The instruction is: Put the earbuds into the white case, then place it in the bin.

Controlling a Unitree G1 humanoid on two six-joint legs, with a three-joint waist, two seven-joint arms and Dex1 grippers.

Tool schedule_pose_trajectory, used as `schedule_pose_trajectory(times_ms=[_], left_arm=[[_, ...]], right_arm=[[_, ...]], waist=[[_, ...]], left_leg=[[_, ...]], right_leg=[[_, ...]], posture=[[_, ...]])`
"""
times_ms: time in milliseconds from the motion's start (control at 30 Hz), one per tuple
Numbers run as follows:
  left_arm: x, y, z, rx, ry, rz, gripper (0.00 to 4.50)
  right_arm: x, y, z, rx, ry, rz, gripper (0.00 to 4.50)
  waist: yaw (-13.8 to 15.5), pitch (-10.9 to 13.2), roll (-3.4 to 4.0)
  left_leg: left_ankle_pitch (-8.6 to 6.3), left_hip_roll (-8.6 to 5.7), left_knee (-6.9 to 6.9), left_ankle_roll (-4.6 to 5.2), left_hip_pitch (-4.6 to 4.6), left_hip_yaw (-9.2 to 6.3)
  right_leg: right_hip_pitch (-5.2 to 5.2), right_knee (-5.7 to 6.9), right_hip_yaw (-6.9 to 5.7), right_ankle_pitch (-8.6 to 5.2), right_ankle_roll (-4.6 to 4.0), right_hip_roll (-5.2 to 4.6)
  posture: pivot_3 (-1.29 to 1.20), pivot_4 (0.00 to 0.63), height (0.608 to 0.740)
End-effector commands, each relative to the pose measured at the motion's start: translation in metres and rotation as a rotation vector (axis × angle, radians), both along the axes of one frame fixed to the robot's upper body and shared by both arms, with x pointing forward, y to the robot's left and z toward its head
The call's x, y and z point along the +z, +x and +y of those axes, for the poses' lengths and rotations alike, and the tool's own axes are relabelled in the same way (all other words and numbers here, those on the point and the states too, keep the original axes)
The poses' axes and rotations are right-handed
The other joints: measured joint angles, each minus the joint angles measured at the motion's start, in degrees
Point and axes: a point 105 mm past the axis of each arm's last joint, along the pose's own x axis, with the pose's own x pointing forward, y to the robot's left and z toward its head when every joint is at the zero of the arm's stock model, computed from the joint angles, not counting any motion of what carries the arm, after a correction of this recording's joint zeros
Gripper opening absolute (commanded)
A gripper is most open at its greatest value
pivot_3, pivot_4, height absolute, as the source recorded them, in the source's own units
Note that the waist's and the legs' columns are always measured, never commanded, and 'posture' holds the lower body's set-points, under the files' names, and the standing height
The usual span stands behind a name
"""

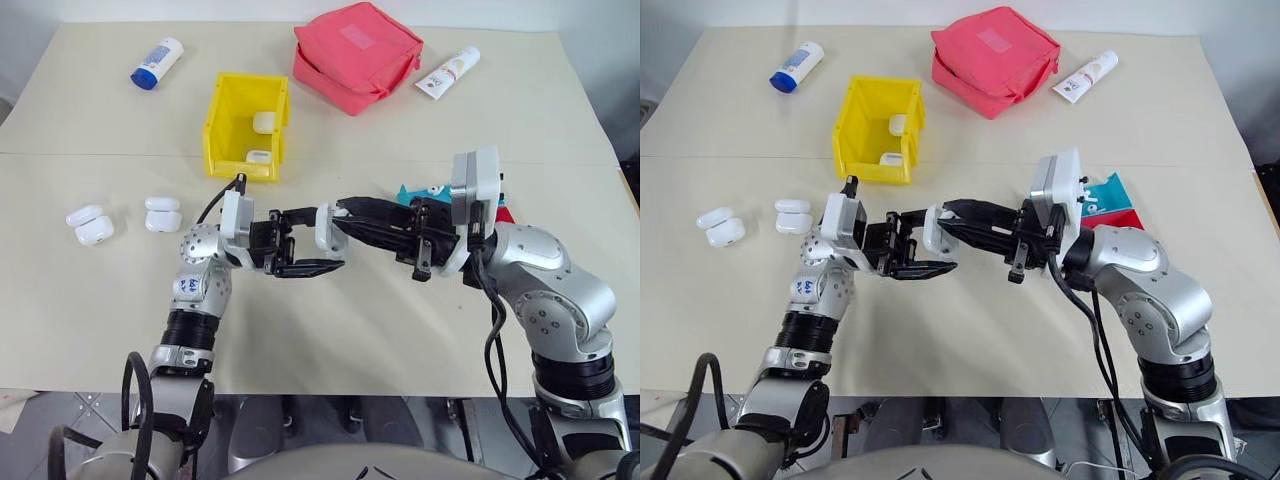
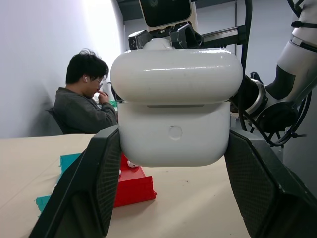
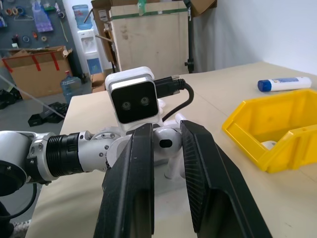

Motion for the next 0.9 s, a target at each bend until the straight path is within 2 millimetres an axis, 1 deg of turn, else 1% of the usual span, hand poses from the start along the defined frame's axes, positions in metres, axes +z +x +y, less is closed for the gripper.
schedule_pose_trajectory(times_ms=[33, 333, 467, 600, 900], left_arm=[[0.019, 0.001, -0.004, -0.007, -0.042, -0.079, 2.78], [0.016, 0.008, -0.003, 0.004, -0.03, -0.08, 2.78], [0.012, 0.01, -0.003, 0.009, -0.028, -0.065, 2.78], [0.009, 0.009, -0.003, 0.002, -0.03, -0.054, 2.78], [0.005, -0.011, -0.008, -0.08, -0.022, -0.035, 2.78]], right_arm=[[-0.01, -0.01, 0.013, 0.093, -0.033, 0.02, 0.45], [0.004, -0.013, 0.02, 0.124, 0.026, -0.003, 0.45], [0.015, -0.012, 0.02, 0.119, 0.05, -0.033, 0.45], [0.014, -0.01, 0.02, 0.108, 0.051, -0.034, 0.45], [0.006, -0.002, 0.016, 0.053, 0.045, -0.033, 0.45]], waist=[[0.0, 0.0, 0.0], [-0.01, 0.0, 0.0], [-0.02, 0.0, 0.0], [-0.02, 0.0, 0.0], [-0.04, 0.0, 0.0]], left_leg=[[0.0, 0.0, 0.0, 0.0, 0.0, 0.0], [0.0, 0.01, 0.0, 0.0, -0.01, -0.04], [0.0, 0.0, 0.0, 0.01, -0.05, -0.05], [0.0, 0.0, 0.01, 0.01, -0.08, -0.11], [0.0, 0.0, 0.0, 0.0, -0.14, -0.18]], right_leg=[[0.0, 0.0, -0.01, 0.0, 0.0, 0.0], [0.0, 0.01, -0.05, 0.0, 0.0, 0.0], [0.0, 0.02, -0.08, 0.0, 0.0, -0.01], [0.0, 0.01, -0.14, 0.0, 0.0, -0.01], [0.0, 0.04, -0.21, 0.0, 0.0, -0.01]], posture=[[0.0, 0.15, 0.74], [0.0, 0.15, 0.74], [0.0, 0.15, 0.74], [0.0, 0.15, 0.74], [0.0, 0.15, 0.74]])
